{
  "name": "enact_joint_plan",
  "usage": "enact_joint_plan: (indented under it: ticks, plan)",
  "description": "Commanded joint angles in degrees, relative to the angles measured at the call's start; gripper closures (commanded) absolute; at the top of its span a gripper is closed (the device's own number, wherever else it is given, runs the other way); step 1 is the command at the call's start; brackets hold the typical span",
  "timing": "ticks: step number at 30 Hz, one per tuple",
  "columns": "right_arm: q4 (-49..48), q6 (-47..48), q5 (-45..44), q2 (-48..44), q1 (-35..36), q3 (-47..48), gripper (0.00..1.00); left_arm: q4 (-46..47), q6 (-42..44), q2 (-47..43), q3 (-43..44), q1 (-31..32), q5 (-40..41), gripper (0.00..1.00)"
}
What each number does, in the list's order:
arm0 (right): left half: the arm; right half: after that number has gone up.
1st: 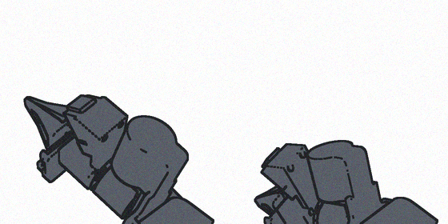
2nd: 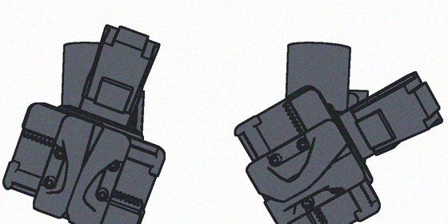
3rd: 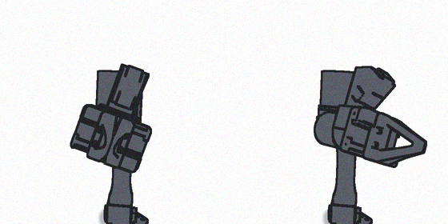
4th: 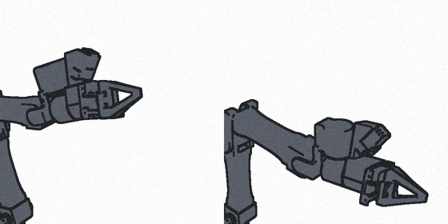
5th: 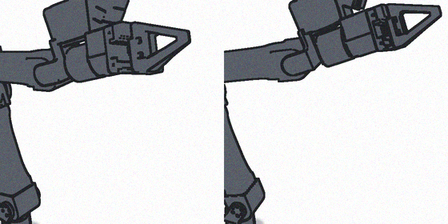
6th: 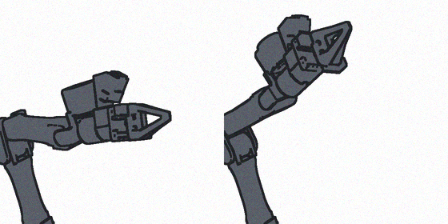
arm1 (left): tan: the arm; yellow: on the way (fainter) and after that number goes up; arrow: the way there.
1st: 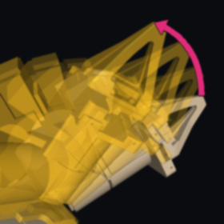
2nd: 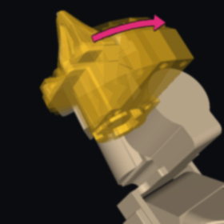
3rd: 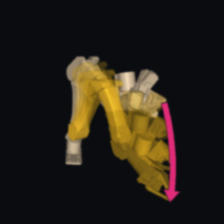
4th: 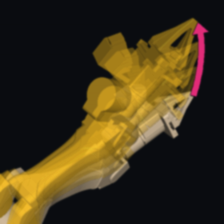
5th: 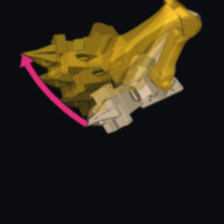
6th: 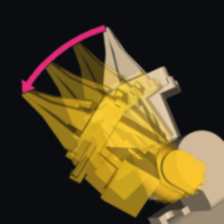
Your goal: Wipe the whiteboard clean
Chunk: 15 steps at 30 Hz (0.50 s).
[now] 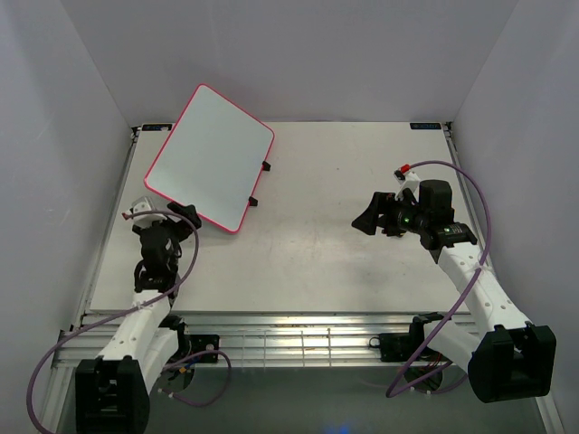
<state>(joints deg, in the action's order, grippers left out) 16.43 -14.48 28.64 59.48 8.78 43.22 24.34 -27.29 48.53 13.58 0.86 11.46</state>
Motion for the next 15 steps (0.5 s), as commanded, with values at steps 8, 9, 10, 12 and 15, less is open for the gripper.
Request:
enact_joint_plan:
  ticks: [8,9,10,12,15]
  plan:
    - [9.49,0.15,-12.80,-8.76,2.12,6.69,0.10,-44.00,2.84,-9.33,27.70,0.10,-8.99,0.02]
    - [12.20,0.15,-16.48,-10.68,2.38,7.22,0.10,-47.07,5.55,-9.68,29.99,0.10,-11.35,0.02]
    - [13.62,0.42,-17.91,-11.49,2.73,7.84,0.10,-53.10,7.15,-10.29,34.36,0.10,-11.72,0.02]
    - [16.17,1.12,-21.78,-13.95,2.83,9.42,0.10,-58.32,10.83,-11.61,37.82,0.10,-13.31,0.02]
    - [22.58,1.65,-24.59,-17.11,2.91,12.57,0.10,-67.03,14.10,-14.78,43.44,1.15,-7.62,0.02]
